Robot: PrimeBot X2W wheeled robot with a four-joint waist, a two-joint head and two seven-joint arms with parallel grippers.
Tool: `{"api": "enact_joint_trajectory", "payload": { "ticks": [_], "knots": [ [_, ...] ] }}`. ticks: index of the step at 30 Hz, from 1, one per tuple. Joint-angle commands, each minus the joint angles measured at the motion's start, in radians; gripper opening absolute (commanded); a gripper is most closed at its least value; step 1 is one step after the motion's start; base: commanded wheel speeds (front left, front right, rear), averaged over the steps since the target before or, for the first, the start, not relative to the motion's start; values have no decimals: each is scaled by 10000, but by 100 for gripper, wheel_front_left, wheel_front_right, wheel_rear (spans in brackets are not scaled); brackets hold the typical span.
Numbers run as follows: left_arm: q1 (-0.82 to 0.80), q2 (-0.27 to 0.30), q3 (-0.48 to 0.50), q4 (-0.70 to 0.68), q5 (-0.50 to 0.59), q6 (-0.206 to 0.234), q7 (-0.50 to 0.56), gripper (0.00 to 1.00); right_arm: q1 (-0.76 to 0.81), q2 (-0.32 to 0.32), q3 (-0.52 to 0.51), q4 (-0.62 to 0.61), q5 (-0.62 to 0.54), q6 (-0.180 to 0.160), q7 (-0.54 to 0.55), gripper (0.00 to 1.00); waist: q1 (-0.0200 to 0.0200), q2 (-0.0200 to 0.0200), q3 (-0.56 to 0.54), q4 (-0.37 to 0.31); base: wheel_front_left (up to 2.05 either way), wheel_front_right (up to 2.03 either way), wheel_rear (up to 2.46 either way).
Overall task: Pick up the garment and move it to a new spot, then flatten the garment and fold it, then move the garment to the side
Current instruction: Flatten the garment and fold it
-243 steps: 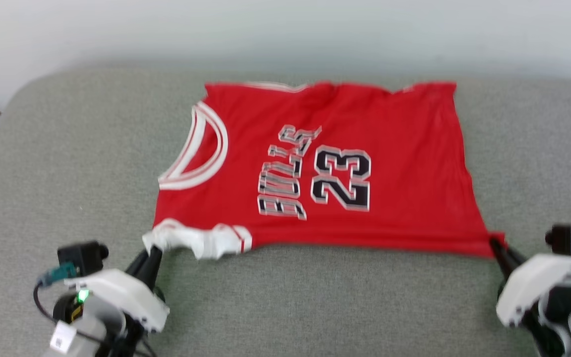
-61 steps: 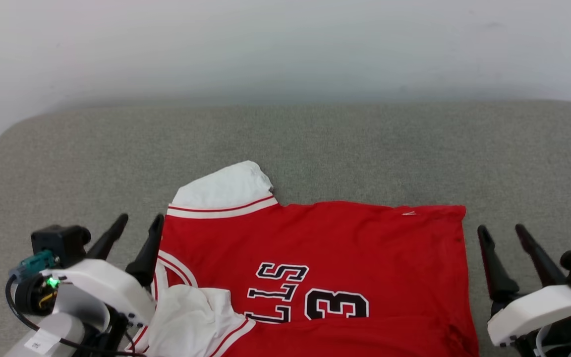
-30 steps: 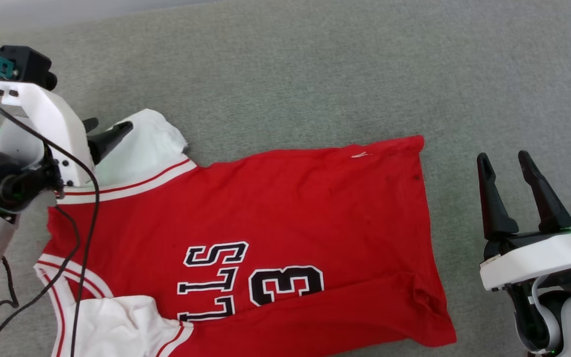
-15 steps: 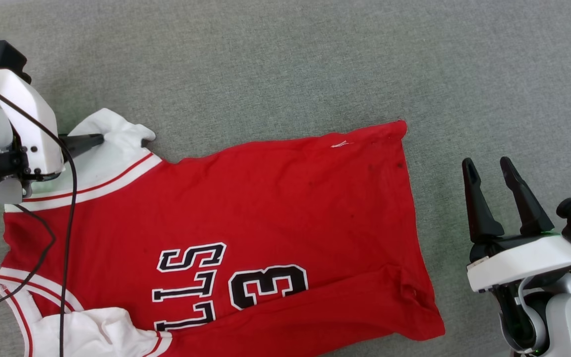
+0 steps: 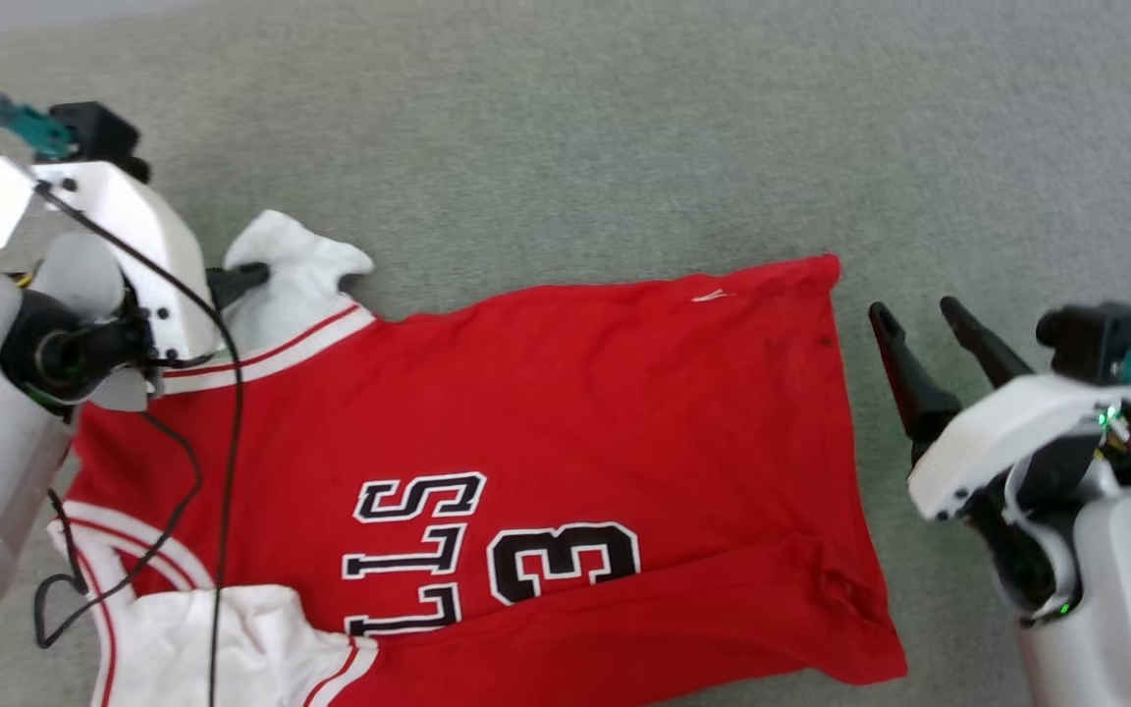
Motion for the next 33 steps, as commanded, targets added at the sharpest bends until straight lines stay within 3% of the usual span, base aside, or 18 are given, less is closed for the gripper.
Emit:
{"api": "enact_joint_trajectory", "payload": {
  "ticks": [1,10,15,16,18,19,20,21,26,33],
  "knots": [
    [107,-83,-34,-68,88,-56,-187,0,-392,-251,100,298,152,-6,363,100,-1,0,-219,322,0,0,0],
    [-280,-425,-249,-1005,501,-133,-1043,0,-1992,-1413,641,1717,753,-6,3358,100,-1,0,-334,1257,0,0,0],
    [-360,-391,-355,-1567,671,-144,-1301,0,-2660,-1692,954,2397,854,-6,4627,100,-1,0,-119,1553,0,0,0],
    [-357,-345,-369,-1855,672,-146,-1435,0,-2765,-1741,1228,2955,898,-6,5470,100,-1,0,0,1678,0,0,0],
    [-320,-290,-386,-1991,703,-150,-1530,0,-2727,-1655,1290,3301,1069,-6,6030,99,-1,0,48,1743,0,0,0],
    [-275,-273,-395,-2043,693,-151,-1553,0,-2691,-1652,1314,3454,1129,-6,6276,45,-1,0,62,1774,0,0,0],
    [-223,-240,-401,-2069,681,-152,-1593,0,-2664,-1637,1312,3555,1208,-6,6443,18,-1,0,72,1799,0,0,0],
    [-179,-210,-412,-2096,681,-153,-1621,0,-2675,-1627,1298,3626,1285,-6,6582,0,-1,0,73,1819,0,0,0],
    [9,-128,-402,-2183,572,-158,-1809,0,-2954,-1831,1024,3261,1313,-6,6261,0,-1,0,-82,1917,0,0,0],
    [888,244,-158,-2503,425,-99,-2674,0,-2223,-1793,255,1644,886,-8,5411,0,-1,0,-872,1999,0,0,0]
  ]
}}
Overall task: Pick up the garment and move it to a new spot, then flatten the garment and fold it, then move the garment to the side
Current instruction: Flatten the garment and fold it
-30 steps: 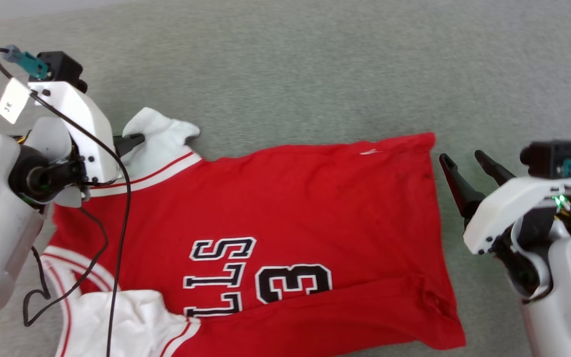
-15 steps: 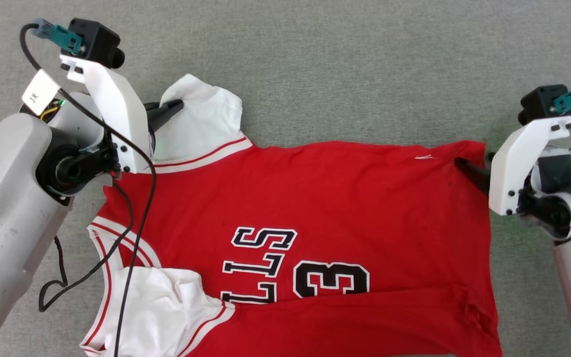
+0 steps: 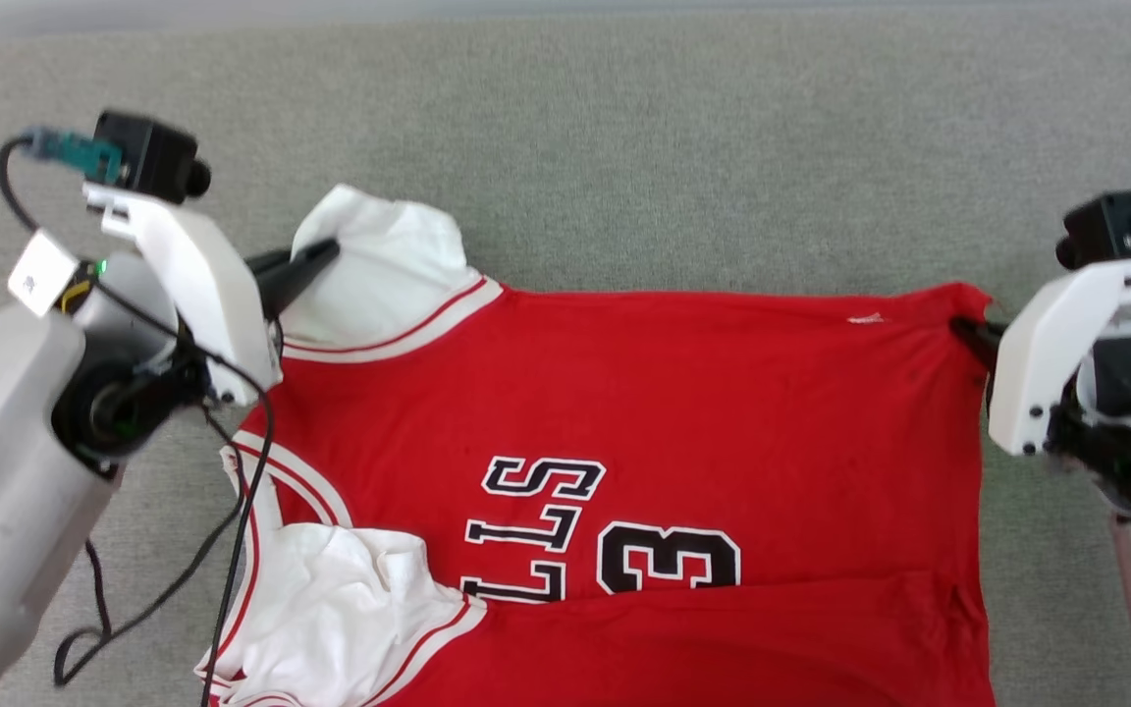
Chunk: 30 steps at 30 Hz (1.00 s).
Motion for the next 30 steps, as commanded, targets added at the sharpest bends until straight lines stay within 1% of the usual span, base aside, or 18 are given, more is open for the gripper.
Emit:
{"api": "enact_joint_trajectory", "payload": {
  "ticks": [1,6,11,20,22,24,25,26,27,28,29,30],
  "knots": [
    [298,77,61,-92,-84,73,-116,0,329,36,-70,-153,-49,-8,-42,0,-1,0,-270,31,0,0,0],
    [1565,527,30,-854,-65,483,-627,0,1633,167,-322,-1186,-170,-8,-117,0,-1,0,-815,133,0,0,0],
    [3075,814,-242,-1643,-153,1060,-871,0,3052,432,-475,-1871,-135,-8,-188,0,-1,0,-1395,253,0,0,0],
    [5663,992,-300,-2669,-902,2070,-1597,0,5030,909,-998,-2315,37,-6,-346,0,-1,0,-2064,350,0,0,0],
    [6119,1012,-253,-2792,-1111,2222,-1772,0,5387,1017,-1104,-2329,37,-6,-381,0,-1,0,-2151,349,0,0,0],
    [6523,956,-255,-2879,-1302,2268,-1925,0,5710,1153,-1212,-2378,27,-6,-444,0,-1,0,-2214,352,0,0,0],
    [6658,889,-275,-2900,-1351,2278,-1988,0,5848,1228,-1273,-2386,7,-6,-484,2,-1,0,-2241,360,0,0,0],
    [6769,831,-311,-2876,-1356,2286,-2055,0,5993,1300,-1294,-2372,13,-6,-548,18,-1,0,-2272,360,0,0,0],
    [6877,754,-363,-2830,-1389,2271,-2096,0,6138,1381,-1298,-2341,33,-6,-614,62,-1,0,-2306,361,0,0,0],
    [6953,661,-396,-2790,-1420,2225,-2147,25,6246,1413,-1315,-2293,106,-6,-733,100,-1,0,-2335,367,0,0,0],
    [6997,573,-402,-2719,-1419,2192,-2223,66,6321,1453,-1354,-2267,112,-6,-914,100,-1,0,-2368,369,0,0,0],
    [7035,470,-441,-2661,-1382,2192,-2305,100,6407,1509,-1383,-2229,118,-6,-1153,100,-1,0,-2411,366,0,0,0]
  ]
}}
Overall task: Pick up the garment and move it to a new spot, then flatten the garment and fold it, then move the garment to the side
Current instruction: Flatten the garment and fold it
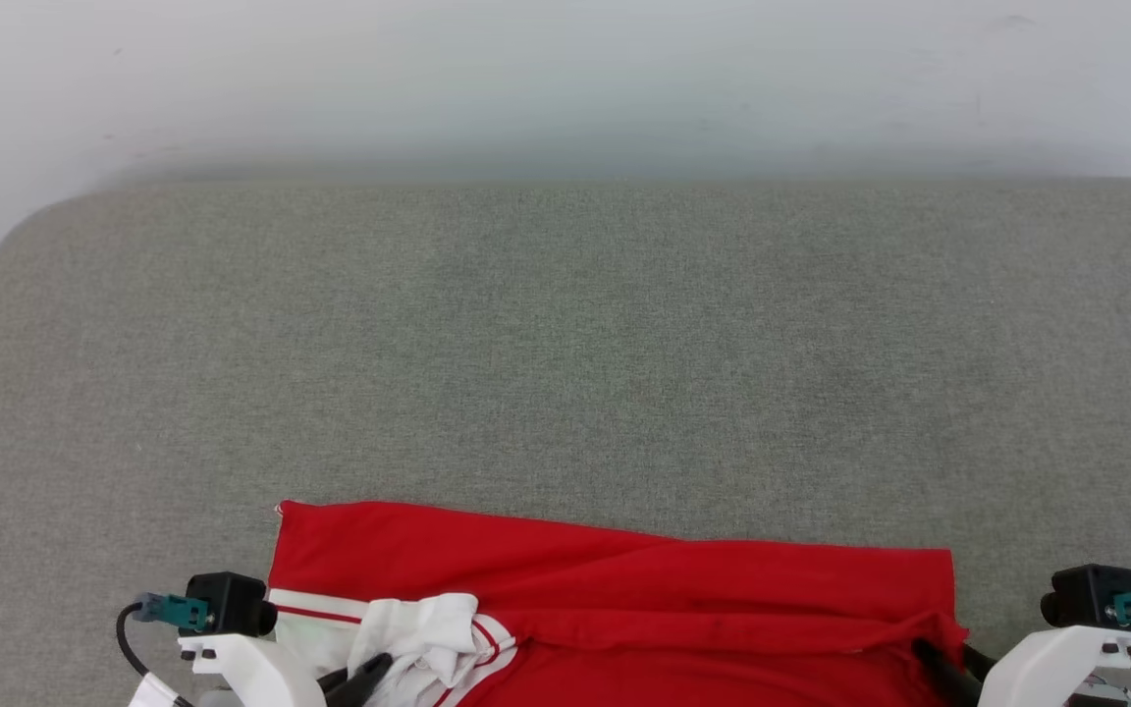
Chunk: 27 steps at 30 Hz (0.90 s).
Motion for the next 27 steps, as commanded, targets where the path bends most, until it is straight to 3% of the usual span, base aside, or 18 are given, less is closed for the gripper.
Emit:
{"api": "enact_joint_trajectory", "payload": {
  "ticks": [1,7,11,20,27],
  "knots": [
    [123,-110,-41,58,29,-51,-83,100,156,112,-29,24,75,-4,-288,100,1,-1,-62,-2,0,0,0],
    [174,-338,103,151,551,30,-1090,100,575,405,-79,-346,143,-4,-1718,100,1,-1,-373,-38,0,0,0],
    [98,-412,181,41,1175,214,-1949,100,684,437,-218,-616,54,-4,-2015,100,1,-1,-636,-52,0,0,0],
    [-239,-1036,642,-309,2468,1198,-3895,100,176,-92,-755,-892,-328,-4,-1069,100,1,-1,-862,123,0,0,0],
    [-499,-1413,1384,-848,4128,1773,-4365,100,-107,-453,-749,-927,-663,-4,98,100,1,-1,-617,472,0,0,0]
  ]
}}
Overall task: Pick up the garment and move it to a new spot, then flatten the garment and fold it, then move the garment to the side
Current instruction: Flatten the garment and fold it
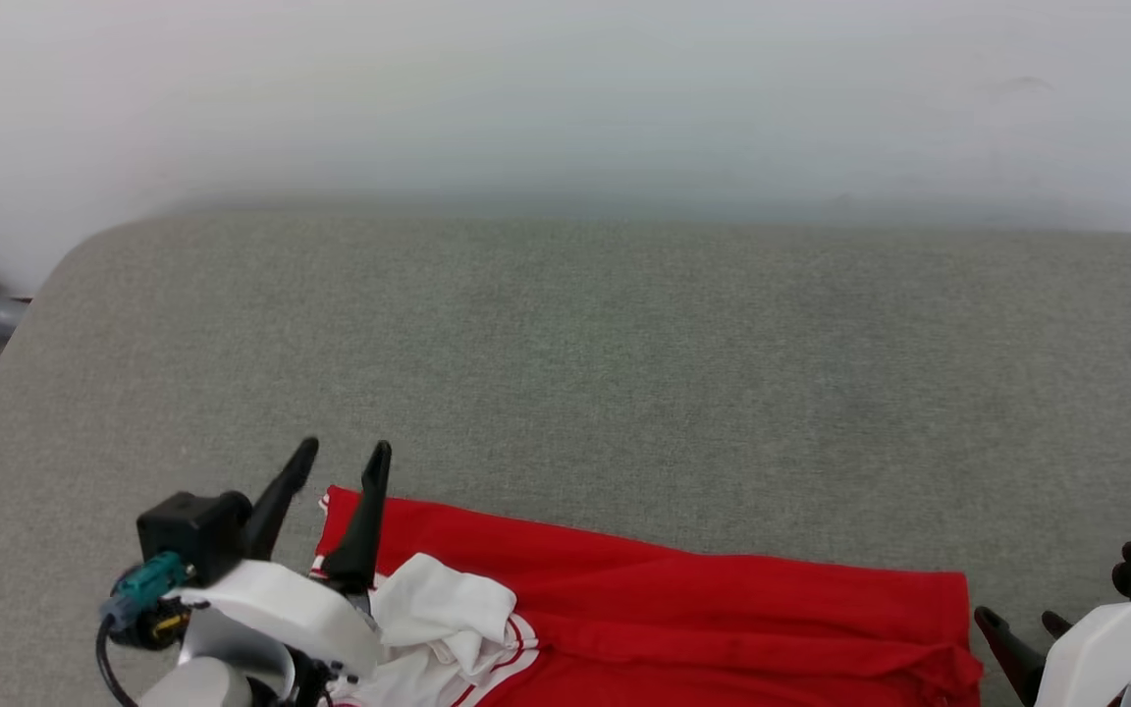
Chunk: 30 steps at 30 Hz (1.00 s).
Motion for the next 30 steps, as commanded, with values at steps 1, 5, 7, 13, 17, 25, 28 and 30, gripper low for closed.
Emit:
{"api": "enact_joint_trajectory", "payload": {
  "ticks": [1,5,7,13,17,25,28,30],
  "knots": [
    [-96,-156,340,-216,427,78,-65,100,-160,-90,25,-29,-98,-4,179,100,0,0,154,143,0,0,0],
    [250,-601,1199,-672,1624,58,-73,100,-148,-77,124,72,-197,-4,659,100,0,0,435,359,0,0,0],
    [397,-853,1597,-875,2125,-42,-67,100,-67,-8,141,192,-204,-4,823,100,0,0,583,459,0,0,0],
    [850,-1374,2172,-1010,3028,-480,-68,100,160,245,238,919,-81,-4,1152,100,0,0,928,686,0,0,0],
    [1025,-1520,2307,-962,3265,-677,-69,100,252,406,399,1326,40,-4,1343,100,0,0,1008,709,0,0,0],
    [1337,-1733,2550,-590,3671,-1046,-70,100,-345,212,732,1344,388,-4,1118,0,0,0,700,463,0,0,0],
    [1381,-1761,2598,-515,3764,-1079,-70,100,-544,29,763,1125,425,-4,931,0,0,0,489,340,0,0,0],
    [1472,-1761,2580,-445,3830,-1085,-70,100,-559,-39,702,1029,460,-4,927,0,0,0,332,284,0,0,0]
  ]
}}
